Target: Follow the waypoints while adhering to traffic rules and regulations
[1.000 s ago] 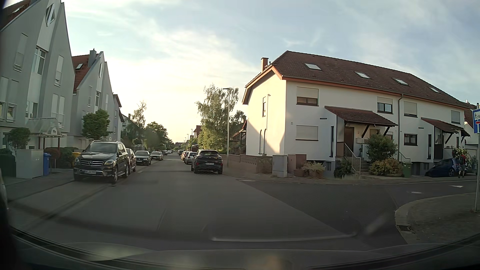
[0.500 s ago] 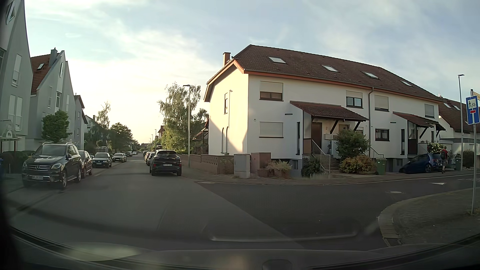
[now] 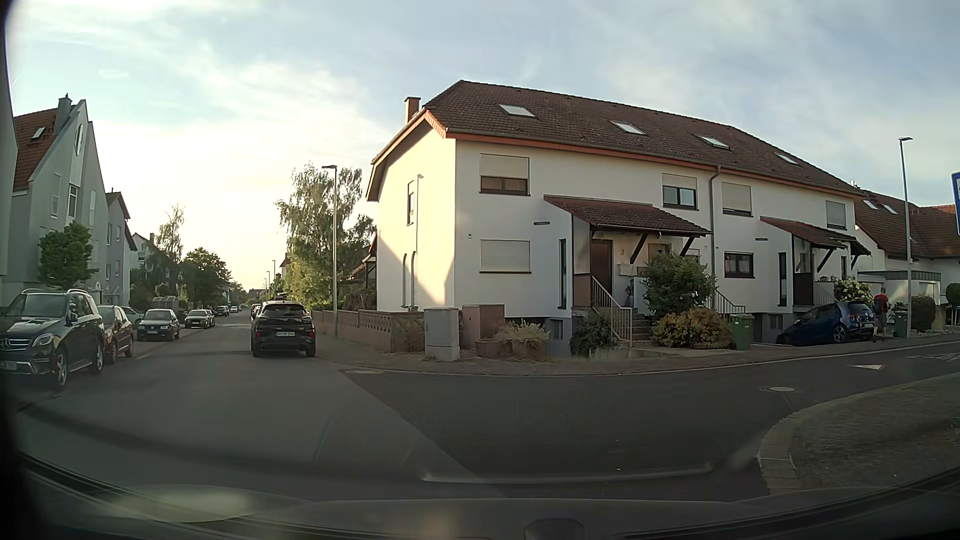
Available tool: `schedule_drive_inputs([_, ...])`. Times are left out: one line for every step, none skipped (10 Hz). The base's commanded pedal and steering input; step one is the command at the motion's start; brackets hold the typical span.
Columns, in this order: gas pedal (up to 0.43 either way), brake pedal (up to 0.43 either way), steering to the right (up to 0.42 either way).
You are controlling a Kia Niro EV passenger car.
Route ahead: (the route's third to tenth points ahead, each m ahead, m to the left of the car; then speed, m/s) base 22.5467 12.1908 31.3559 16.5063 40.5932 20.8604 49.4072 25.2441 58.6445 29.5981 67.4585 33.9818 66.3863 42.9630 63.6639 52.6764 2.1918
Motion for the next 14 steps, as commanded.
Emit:
schedule_drive_inputs([0.000, 0.183, 0.004])
schedule_drive_inputs([0.000, 0.171, -0.067])
schedule_drive_inputs([0.000, 0.171, -0.137])
schedule_drive_inputs([0.000, 0.165, -0.187])
schedule_drive_inputs([0.000, 0.152, -0.244])
schedule_drive_inputs([0.000, 0.146, -0.289])
schedule_drive_inputs([0.000, 0.140, -0.310])
schedule_drive_inputs([0.000, 0.140, -0.318])
schedule_drive_inputs([0.000, 0.122, -0.319])
schedule_drive_inputs([0.000, 0.043, -0.319])
schedule_drive_inputs([0.000, 0.030, -0.319])
schedule_drive_inputs([0.000, 0.030, -0.317])
schedule_drive_inputs([0.000, 0.030, -0.316])
schedule_drive_inputs([0.000, 0.030, -0.316])
